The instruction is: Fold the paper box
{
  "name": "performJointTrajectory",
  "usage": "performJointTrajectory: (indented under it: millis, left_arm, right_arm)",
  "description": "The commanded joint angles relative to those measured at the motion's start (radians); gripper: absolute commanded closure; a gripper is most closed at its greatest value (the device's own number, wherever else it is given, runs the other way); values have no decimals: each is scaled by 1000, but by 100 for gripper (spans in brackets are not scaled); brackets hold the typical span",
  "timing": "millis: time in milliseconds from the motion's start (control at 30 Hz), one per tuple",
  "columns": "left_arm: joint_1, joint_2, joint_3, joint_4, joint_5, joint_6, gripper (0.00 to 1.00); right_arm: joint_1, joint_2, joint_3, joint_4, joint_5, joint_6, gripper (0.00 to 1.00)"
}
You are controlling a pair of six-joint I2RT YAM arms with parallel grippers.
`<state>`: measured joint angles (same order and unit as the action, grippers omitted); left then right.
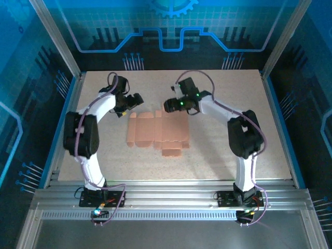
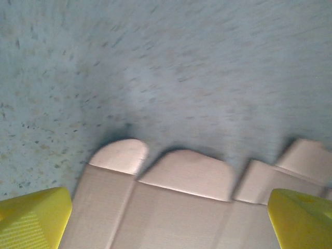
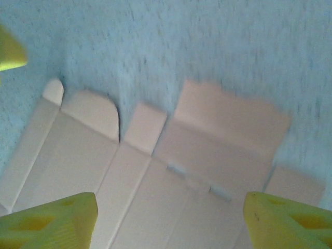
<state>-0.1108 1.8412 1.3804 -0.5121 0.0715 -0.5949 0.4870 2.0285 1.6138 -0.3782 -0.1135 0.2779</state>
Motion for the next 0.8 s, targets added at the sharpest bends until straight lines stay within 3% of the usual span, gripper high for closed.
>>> performJointTrajectory:
  millis: [0,133,233,333,567,767]
  left_arm:
    - [-56,-153,-148,50,-7,-67,4]
    - [-151,-255,-351,169,4,-184,17]
    - [-182,-246,-389,183,-4,-212,30]
    - [-191,-221,-400,203,-3,-233,35]
    - [-182,-75,-343,156,-8,-256,38]
    - [-170,78,-225,135,-5,-181,40]
  right_arm:
    - [-67,187,189,-162,-78,-73,26]
    - [-108,416,520,-302,-175,-55,28]
    - [-120,532,707,-385,-227,-54,29]
    - [-128,585,788,-420,-284,-42,30]
    - [-141,554,687,-418,-372,-66,33]
    - [-164,464,511,-365,-411,-92,52]
